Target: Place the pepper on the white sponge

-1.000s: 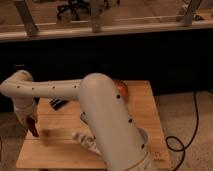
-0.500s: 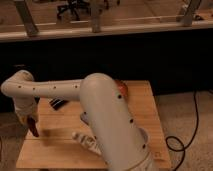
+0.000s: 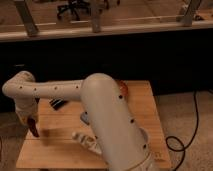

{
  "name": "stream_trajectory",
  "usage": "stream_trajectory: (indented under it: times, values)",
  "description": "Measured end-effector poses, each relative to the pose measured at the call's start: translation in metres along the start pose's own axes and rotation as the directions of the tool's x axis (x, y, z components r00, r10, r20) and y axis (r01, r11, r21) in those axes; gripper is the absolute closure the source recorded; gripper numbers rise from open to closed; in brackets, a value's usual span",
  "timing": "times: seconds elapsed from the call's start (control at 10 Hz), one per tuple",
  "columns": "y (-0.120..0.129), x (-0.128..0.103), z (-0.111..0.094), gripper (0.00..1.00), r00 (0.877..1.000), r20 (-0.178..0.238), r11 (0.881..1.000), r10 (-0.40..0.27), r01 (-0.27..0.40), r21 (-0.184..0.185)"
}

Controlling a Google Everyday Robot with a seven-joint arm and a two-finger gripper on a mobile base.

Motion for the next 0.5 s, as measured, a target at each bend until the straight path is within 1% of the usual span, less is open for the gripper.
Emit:
stream_trajectory:
  times: [0.1,0.2,0.3,0.5]
  values:
    - [0.0009,-0.001,-0.0003,0.81,1.0,-0.002,1.0,0.005,-0.005,0.002]
    - [0.0027,-0.0019,-0.0042,0.91,1.0,-0.006,1.0,0.01,-0.01,0.007]
    - [0.0046,-0.0014,-0.005,0.95,1.0,-0.008,1.0,0.016,-0.016,0.009]
    - [0.0108,-0.0025,-0.0093,0.96,1.0,-0.014,1.0,0.025,-0.025,0.016]
